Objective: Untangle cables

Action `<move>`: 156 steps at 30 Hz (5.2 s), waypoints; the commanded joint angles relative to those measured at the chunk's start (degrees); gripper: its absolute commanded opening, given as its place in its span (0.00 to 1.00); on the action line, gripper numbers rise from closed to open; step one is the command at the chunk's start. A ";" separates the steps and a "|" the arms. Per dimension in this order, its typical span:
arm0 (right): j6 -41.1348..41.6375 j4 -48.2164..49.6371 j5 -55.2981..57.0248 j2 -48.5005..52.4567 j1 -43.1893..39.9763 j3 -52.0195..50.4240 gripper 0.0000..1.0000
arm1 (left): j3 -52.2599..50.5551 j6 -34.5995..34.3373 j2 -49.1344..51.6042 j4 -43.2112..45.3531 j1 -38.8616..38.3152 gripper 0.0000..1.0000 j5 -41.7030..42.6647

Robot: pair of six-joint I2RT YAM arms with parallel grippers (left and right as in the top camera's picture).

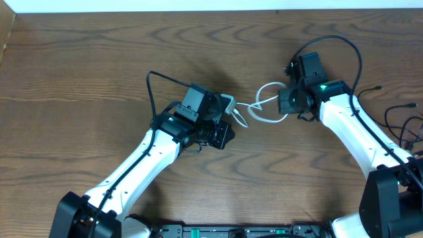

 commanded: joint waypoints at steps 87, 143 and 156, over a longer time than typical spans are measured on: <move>-0.72 15.54 24.74 -26.08 -13.18 0.74 0.01 | 0.17 1.07 -14.86 -4.74 11.10 0.51 0.31; -0.48 17.79 -23.96 -7.04 -38.18 0.70 0.58 | 0.17 0.81 -12.55 -8.09 11.10 0.52 -17.84; -9.18 11.63 -5.88 -5.05 -16.20 0.70 0.63 | 0.17 -4.15 -8.07 -8.33 11.41 0.53 -32.65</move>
